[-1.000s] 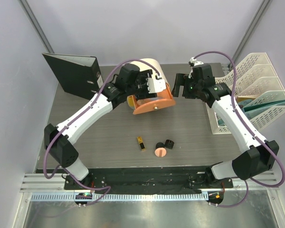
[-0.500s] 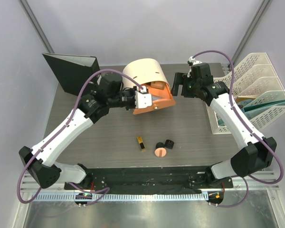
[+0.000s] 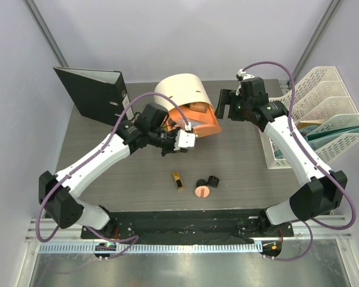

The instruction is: Organize the makeup

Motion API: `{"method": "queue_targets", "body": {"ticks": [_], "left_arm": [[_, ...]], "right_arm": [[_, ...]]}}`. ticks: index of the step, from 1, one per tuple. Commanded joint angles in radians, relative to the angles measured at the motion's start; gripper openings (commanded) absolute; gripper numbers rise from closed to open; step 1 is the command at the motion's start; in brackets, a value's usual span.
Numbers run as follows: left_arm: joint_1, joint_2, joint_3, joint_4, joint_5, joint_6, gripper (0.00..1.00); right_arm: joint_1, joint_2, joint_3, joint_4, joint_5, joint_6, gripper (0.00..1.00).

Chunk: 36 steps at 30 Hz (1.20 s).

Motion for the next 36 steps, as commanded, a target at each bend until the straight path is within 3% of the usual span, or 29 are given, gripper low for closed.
{"method": "queue_targets", "body": {"ticks": [1,9,20,23,29,32,36], "left_arm": [[-0.003,0.034,-0.018,0.078,-0.033,-0.022,0.0],[-0.004,0.075,-0.034,0.241,-0.238,-0.097,0.0],[-0.003,0.104,-0.037,0.363,-0.39,-0.12,0.0],[-0.003,0.112,-0.023,0.367,-0.388,-0.108,0.0],[-0.003,0.014,-0.005,0.385,-0.253,-0.074,0.0],[-0.001,-0.046,0.008,0.414,-0.251,-0.085,0.0],[0.051,-0.068,0.064,0.455,-0.262,-0.17,0.0]], "right_arm": [[-0.005,0.001,0.045,0.035,-0.004,-0.001,0.95],[-0.007,-0.001,0.048,0.036,-0.004,-0.003,0.95],[-0.008,-0.001,0.048,0.035,-0.013,-0.006,0.95],[-0.01,-0.007,0.042,0.033,-0.016,-0.003,0.95],[-0.01,-0.03,0.04,0.02,-0.021,-0.013,0.95],[-0.008,-0.054,0.048,0.015,-0.039,-0.027,0.92],[-0.008,-0.094,0.065,0.015,-0.097,-0.047,0.74]]}}
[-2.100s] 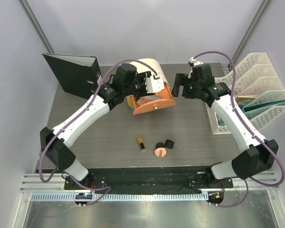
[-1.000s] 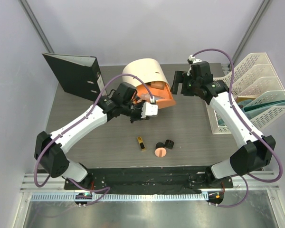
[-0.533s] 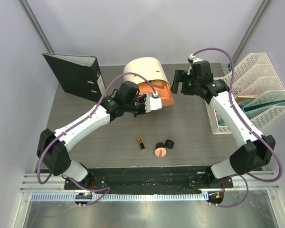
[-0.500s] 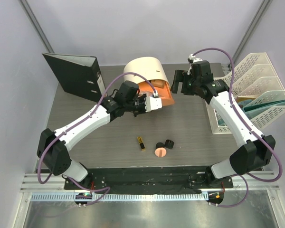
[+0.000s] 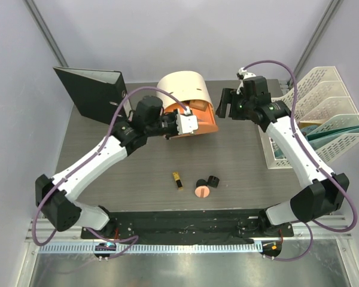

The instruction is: Organize the makeup

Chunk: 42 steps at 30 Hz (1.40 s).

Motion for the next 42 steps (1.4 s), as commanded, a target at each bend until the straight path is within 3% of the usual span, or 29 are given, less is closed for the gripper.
{"method": "queue_targets", "body": {"ticks": [1,5,6,9,11,14,18,25,34,42], "left_arm": [[0.061,-0.05,0.102,0.138,0.029,-0.095,0.0],[0.141,0.045,0.216,0.178,-0.005,-0.232,0.0],[0.155,0.073,0.243,0.155,-0.011,-0.246,0.0],[0.184,0.166,0.329,0.155,-0.083,-0.281,0.0],[0.211,0.221,0.414,0.144,-0.106,-0.347,0.0],[0.228,0.309,0.496,0.147,-0.125,-0.405,0.0],[0.232,0.393,0.548,0.244,-0.255,-0.502,0.0],[0.233,0.545,0.669,0.327,-0.339,-0.546,0.0],[0.236,0.738,0.892,0.244,-0.321,-0.644,0.0],[0.236,0.768,0.904,0.198,-0.272,-0.661,0.0]], "right_arm": [[0.0,-0.089,0.055,0.012,-0.072,-0.037,0.69],[0.003,-0.108,0.075,0.015,-0.113,-0.037,0.39],[0.003,-0.109,0.088,0.017,-0.121,-0.034,0.26],[0.02,-0.109,0.112,0.021,-0.146,-0.022,0.07],[0.032,-0.106,0.121,0.023,-0.153,-0.019,0.01],[0.066,-0.103,0.129,0.023,-0.152,-0.036,0.01],[0.153,-0.094,0.121,0.013,-0.127,-0.063,0.01],[0.284,-0.062,0.085,0.015,-0.08,-0.109,0.01],[0.298,-0.059,-0.02,0.03,-0.061,-0.158,0.01],[0.296,-0.046,-0.089,0.064,-0.04,-0.168,0.01]]}}
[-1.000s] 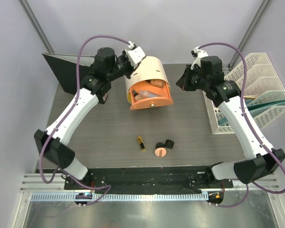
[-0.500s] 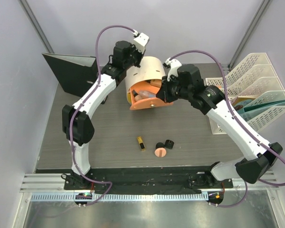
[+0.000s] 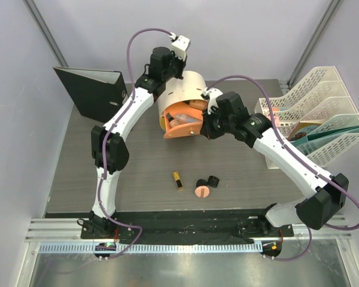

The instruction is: Organize the makeup

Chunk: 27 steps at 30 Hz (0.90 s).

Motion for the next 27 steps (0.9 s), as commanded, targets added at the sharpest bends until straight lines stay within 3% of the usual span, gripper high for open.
{"method": "queue_targets", "body": {"ticks": [1,14,27], "left_arm": [[0.005,-0.006,0.013,-0.011,0.045,-0.027,0.0],[0.003,-0.028,-0.03,-0.16,0.068,-0.019,0.0],[0.0,-0.054,-0.103,-0.21,0.118,0.005,0.0]], "right_arm": [[0.004,0.013,-0.022,0.067,0.03,-0.019,0.01],[0.002,0.137,0.043,0.162,0.087,-0.004,0.01],[0.002,0.249,0.154,0.233,0.186,-0.019,0.01]]}}
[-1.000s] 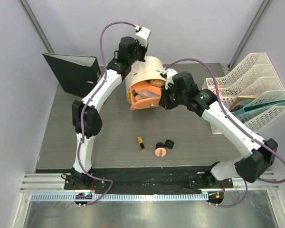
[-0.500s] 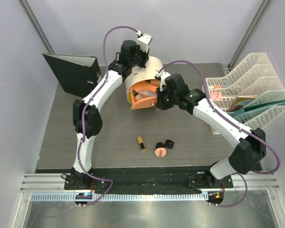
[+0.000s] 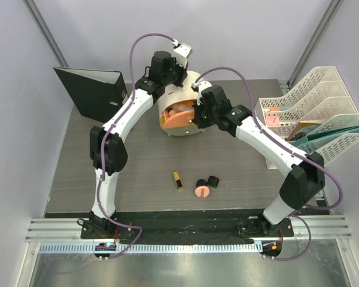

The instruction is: Organize the makeup

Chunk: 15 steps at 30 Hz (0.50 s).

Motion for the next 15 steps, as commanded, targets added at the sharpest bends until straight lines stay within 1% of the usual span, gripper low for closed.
{"method": "queue_targets", "body": {"ticks": [1,8,12,15], "left_arm": [[0.0,-0.042,-0.055,-0.102,0.029,0.022,0.0],[0.0,-0.064,-0.094,-0.111,0.033,0.028,0.0],[0.0,-0.077,-0.112,-0.112,0.047,0.028,0.0],[0.0,-0.091,-0.135,-0.116,0.05,0.028,0.0]], "right_arm": [[0.001,0.057,0.089,0.111,0.043,-0.019,0.01],[0.003,0.155,0.184,0.127,0.061,-0.008,0.01],[-0.002,0.172,0.206,0.139,0.118,0.021,0.01],[-0.003,0.172,0.223,0.145,0.105,0.035,0.01]]}}
